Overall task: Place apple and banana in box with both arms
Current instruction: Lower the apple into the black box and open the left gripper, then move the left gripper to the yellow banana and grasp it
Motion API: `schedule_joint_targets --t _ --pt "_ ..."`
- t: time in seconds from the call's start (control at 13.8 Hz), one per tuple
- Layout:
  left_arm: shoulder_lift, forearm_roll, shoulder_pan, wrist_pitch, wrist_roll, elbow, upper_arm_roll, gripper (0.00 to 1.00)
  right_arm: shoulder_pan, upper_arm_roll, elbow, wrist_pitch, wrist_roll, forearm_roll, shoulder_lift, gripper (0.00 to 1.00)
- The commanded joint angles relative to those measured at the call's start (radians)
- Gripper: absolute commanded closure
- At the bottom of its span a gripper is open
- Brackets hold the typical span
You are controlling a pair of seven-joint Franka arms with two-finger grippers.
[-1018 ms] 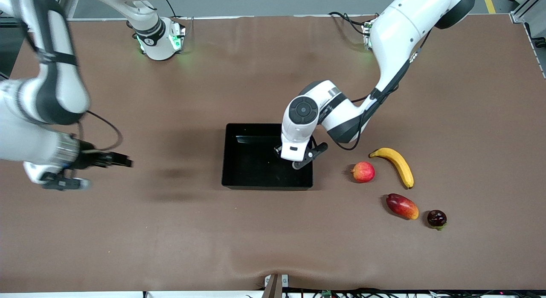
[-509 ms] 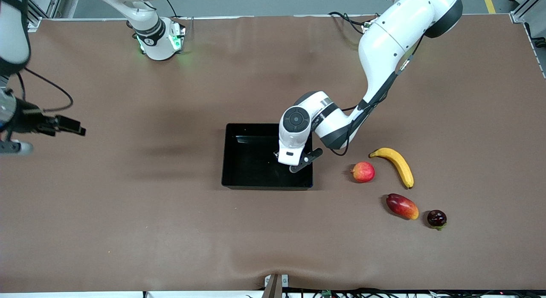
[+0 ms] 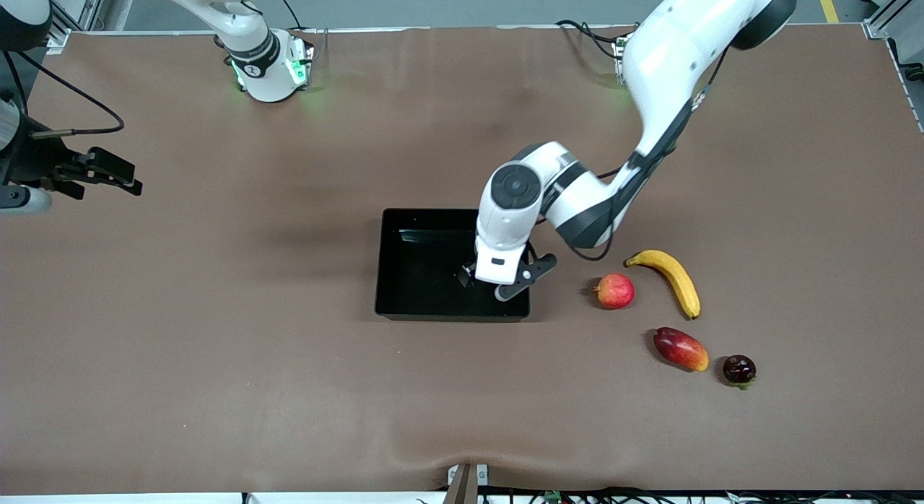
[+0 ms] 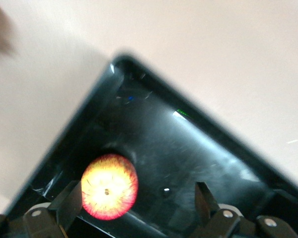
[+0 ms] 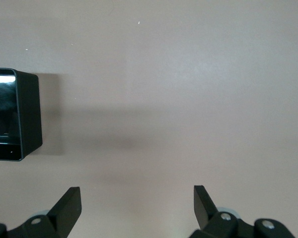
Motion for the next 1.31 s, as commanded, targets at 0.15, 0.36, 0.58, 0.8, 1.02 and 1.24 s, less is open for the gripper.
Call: schedule_joint_targets --t 0.15,0.36,0.58,0.8,1.02,1.24 --pt "-0.202 -0.051 0.168 -0.193 0.201 -0.036 -0.006 0.00 -0.011 -0.020 0.085 -0.115 0.124 -0.017 -0.010 0.00" --pt "-0.230 -0.054 0.293 -0.309 0.390 -0.076 -0.005 0.00 -0.013 -0.037 0.115 -0.137 0.126 -0.015 -0.007 0.00" --pt "-0.233 -0.045 0.432 -0.302 0.481 -0.159 -0.005 0.00 -0.008 -0.030 0.118 -0.145 0.125 -0.017 -0.009 0.00" --pt "-0.233 -0.044 0.537 -0.250 0.538 -0.272 -0.005 0.00 0.002 -0.026 0.130 -0.147 0.128 -0.017 -0.009 0.00" --pt "-0.202 -0.045 0.606 -0.073 0.536 -0.403 -0.005 0.00 0.004 -0.028 0.159 -0.145 0.126 -0.008 -0.004 0.00" --pt "-0.177 -0.042 0.640 0.092 0.538 -0.521 0.000 0.01 0.025 -0.028 0.161 -0.139 0.126 -0.015 -0.004 0.00"
